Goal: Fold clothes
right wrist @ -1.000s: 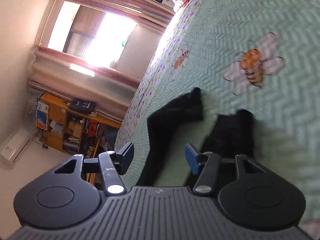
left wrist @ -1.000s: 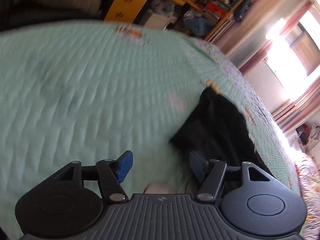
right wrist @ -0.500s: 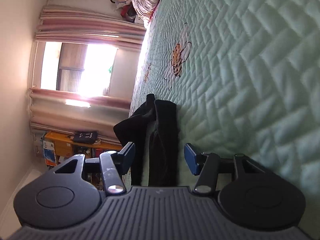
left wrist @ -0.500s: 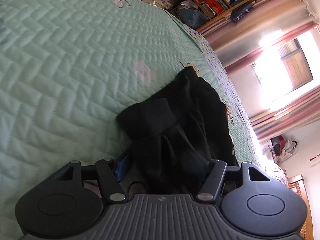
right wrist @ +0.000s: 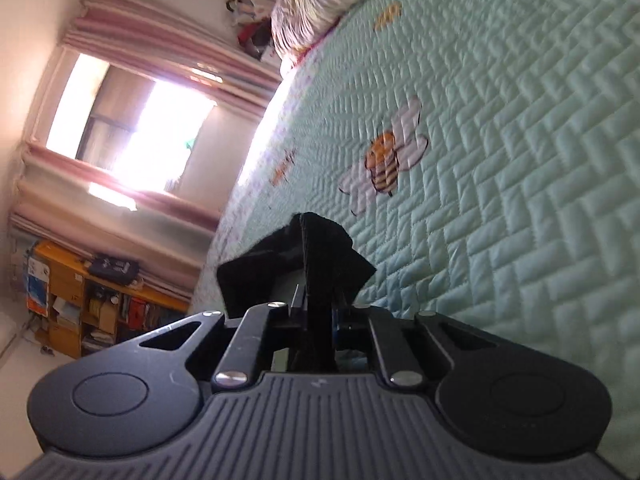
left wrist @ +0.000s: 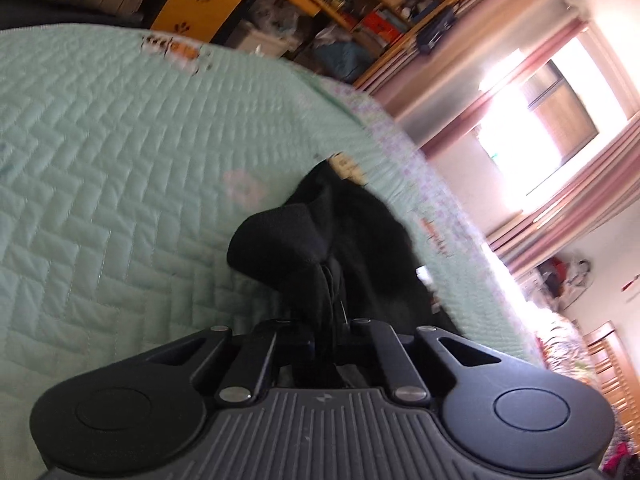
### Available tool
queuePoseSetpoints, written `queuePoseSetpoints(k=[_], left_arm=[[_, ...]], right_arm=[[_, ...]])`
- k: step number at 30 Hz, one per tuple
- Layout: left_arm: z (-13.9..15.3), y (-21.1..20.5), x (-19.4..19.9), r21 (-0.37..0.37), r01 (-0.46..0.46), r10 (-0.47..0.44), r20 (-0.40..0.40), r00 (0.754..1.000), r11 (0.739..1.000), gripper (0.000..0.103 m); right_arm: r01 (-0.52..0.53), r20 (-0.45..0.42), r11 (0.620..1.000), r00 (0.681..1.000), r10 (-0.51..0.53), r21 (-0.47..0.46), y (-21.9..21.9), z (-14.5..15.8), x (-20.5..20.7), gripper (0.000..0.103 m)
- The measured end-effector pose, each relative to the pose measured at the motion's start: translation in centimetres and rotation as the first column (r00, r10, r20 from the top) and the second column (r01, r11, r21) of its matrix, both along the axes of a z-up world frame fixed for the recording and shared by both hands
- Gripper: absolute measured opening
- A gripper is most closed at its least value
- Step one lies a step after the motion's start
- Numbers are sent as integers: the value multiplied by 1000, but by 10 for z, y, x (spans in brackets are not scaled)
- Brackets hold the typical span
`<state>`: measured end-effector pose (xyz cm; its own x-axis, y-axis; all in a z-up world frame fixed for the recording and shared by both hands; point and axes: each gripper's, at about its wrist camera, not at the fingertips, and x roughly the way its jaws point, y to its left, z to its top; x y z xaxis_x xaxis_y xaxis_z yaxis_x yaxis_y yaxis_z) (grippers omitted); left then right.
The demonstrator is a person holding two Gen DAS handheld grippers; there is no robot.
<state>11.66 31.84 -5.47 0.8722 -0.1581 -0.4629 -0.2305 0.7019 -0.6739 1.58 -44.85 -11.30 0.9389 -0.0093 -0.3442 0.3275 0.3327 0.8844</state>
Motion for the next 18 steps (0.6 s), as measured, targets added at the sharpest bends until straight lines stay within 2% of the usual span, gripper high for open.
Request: queuePoseSetpoints(k=[3, 5, 7, 9, 10, 11, 12, 13, 14, 15, 16, 17, 18], left_arm=[[24, -4, -21, -16, 26, -25, 72, 997, 1000, 5], [43, -7, -34, -25, 38, -34, 124, 992, 999, 5], [60, -5, -44, -39, 23, -16, 154, 988, 999, 5], [73, 1, -50, -55, -13, 21, 148, 989, 998, 6], [80, 3, -52, -62, -31, 40, 146, 989, 998, 8], [78, 6, -48, -58, -39, 45, 111, 993, 998, 9], [69, 8, -45, -44, -45, 48, 55, 997, 998, 10], [60, 10, -43, -28, -51, 51, -3, 999, 998, 9], [48, 11, -46, -22, -45, 44, -44, 998, 999, 8], [35, 10, -53, -24, -32, 30, -60, 998, 999, 8], [22, 9, -60, -23, -20, 18, -71, 997, 1000, 10], [7, 10, -67, -23, -14, 12, -92, 996, 1000, 10], [-3, 12, -71, -36, -19, 15, -95, 995, 999, 10]], right_arm=[[66, 64, 995, 995, -71, 73, 4, 36, -55, 12], [80, 88, 994, 992, -86, 78, 5, 66, -75, 12], [113, 93, 991, 989, -119, 65, 0, 95, -79, 12], [169, 67, 982, 982, -175, 79, -8, 115, -63, 18], [190, 43, 980, 980, -192, 58, -19, 119, -45, 28], [209, 19, 977, 978, -210, 34, -29, 123, -27, 51], [217, -14, 975, 976, -218, -43, -37, 122, -3, 60], [232, -62, 965, 969, -241, -122, -42, 118, 12, 60], [228, -118, 962, 962, -247, -152, -47, 109, 25, 60], [204, -148, 974, 965, -218, -104, -49, 94, 28, 60], [168, -109, 985, 979, -171, -38, -47, 76, 22, 60], [124, -58, 992, 991, -125, -6, -43, 60, 15, 59], [81, -46, 997, 996, -82, -8, -34, 43, 5, 59]])
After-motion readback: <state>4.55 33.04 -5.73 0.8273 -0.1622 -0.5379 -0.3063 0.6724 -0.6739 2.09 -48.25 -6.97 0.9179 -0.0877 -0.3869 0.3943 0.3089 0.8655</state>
